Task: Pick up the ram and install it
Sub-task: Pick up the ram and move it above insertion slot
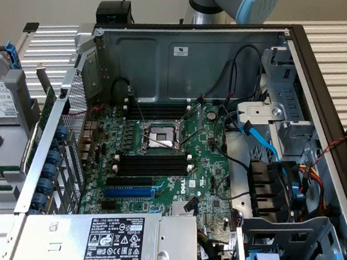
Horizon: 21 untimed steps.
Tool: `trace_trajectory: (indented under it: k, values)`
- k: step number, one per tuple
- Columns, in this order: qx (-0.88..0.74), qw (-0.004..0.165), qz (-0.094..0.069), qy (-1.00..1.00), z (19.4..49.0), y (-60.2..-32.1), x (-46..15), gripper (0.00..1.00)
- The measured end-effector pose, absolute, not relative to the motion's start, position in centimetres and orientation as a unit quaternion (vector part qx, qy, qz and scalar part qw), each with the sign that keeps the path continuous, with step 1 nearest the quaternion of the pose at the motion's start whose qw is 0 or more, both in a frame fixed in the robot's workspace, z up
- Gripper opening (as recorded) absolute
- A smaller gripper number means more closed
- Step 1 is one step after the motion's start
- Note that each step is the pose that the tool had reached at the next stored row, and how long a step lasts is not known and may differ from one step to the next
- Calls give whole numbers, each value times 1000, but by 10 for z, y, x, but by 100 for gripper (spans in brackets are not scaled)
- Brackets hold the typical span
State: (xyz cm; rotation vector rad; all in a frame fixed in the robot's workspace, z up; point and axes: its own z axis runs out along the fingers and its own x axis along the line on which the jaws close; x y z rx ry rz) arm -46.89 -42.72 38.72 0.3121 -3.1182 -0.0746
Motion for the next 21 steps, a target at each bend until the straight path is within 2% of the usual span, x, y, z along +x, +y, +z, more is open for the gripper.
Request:
trace_trajectory:
  k: [21]
  values:
    - [287,8,-23,-958,387,-427,-469,11]
